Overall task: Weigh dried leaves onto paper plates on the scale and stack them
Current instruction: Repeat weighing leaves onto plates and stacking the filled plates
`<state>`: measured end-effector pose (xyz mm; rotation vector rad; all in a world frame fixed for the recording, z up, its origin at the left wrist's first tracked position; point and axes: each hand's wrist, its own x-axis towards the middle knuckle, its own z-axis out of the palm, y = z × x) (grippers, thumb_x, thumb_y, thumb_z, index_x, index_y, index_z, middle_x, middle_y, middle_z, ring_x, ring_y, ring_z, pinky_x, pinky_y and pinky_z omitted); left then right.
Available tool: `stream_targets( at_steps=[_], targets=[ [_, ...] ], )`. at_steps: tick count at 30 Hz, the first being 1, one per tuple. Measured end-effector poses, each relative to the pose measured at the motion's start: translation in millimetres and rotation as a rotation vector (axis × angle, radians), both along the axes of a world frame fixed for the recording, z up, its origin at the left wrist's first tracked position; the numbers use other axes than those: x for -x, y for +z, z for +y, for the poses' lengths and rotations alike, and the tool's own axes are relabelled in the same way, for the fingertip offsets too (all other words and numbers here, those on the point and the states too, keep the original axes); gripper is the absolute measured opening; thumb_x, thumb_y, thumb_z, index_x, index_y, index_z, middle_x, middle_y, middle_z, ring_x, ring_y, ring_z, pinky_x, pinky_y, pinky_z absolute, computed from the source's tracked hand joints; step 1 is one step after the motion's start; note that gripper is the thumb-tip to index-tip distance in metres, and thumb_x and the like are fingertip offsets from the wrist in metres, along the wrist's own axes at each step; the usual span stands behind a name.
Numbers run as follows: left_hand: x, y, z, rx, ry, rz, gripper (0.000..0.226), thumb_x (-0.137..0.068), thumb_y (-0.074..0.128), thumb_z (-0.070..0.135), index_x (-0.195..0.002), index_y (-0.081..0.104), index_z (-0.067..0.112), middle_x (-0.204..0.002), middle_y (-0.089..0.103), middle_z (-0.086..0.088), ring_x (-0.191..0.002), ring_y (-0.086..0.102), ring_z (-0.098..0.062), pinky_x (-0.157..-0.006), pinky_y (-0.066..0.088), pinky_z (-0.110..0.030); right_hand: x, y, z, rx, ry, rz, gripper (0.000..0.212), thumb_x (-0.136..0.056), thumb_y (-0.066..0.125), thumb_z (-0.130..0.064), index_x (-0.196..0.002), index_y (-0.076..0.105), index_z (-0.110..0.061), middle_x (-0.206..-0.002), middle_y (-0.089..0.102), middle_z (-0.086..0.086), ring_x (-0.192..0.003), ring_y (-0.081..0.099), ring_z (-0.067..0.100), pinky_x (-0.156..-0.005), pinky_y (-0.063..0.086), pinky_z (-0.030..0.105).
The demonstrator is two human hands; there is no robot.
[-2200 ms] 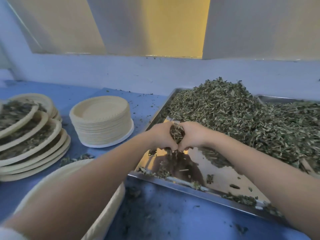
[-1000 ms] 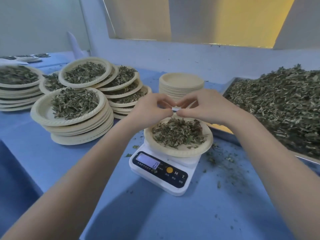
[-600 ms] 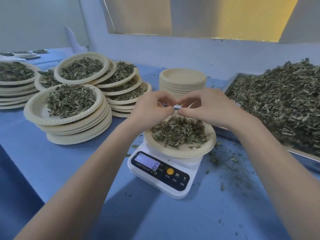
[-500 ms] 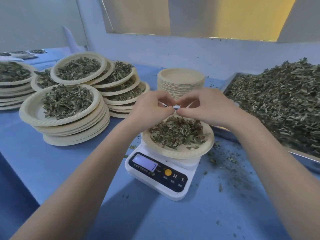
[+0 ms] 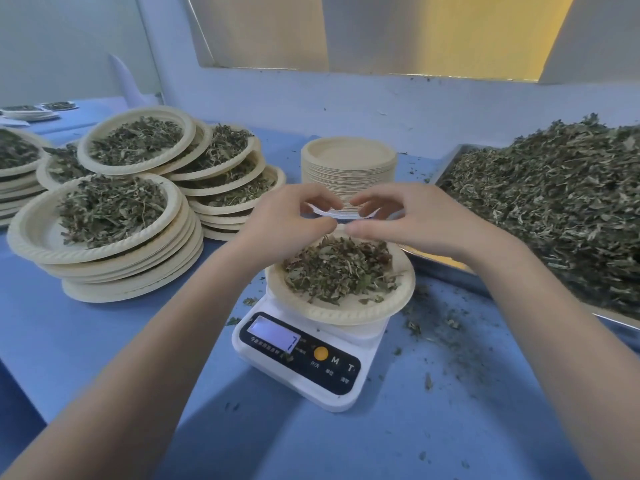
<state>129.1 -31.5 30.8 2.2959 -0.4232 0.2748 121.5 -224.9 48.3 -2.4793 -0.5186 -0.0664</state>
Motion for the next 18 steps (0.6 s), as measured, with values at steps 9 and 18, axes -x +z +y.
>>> stream_targets(
  at_steps=[9, 18],
  targets=[
    [6, -29, 27, 0.014, 0.089, 0.366, 0.029, -0.098, 0.042, 0.024, -0.125, 0.052, 0.019, -0.113, 0.061, -0.002, -0.105, 0.058, -0.021, -0.098, 0.045, -0.043, -3, -6, -19, 0.41, 0.203, 0.402, 0.145, -0.036, 0.083, -0.063, -0.146, -0.011, -0.045, -0.152, -0.001, -0.026, -0.137, 0.004, -0.005, -0.11, 0.008, 0.023],
    [16, 8, 53, 0.434, 0.211, 0.337, 0.03, -0.092, 0.039, -0.003, -0.106, 0.06, 0.013, -0.112, 0.059, -0.026, -0.083, 0.059, -0.036, -0.076, 0.053, -0.039, -8, 25, -5, 0.019, 0.194, 0.271, 0.129, -0.041, 0.09, -0.039, -0.148, 0.016, -0.038, -0.119, 0.048, -0.033, -0.089, 0.049, -0.031, -0.072, 0.043, -0.001]
  ],
)
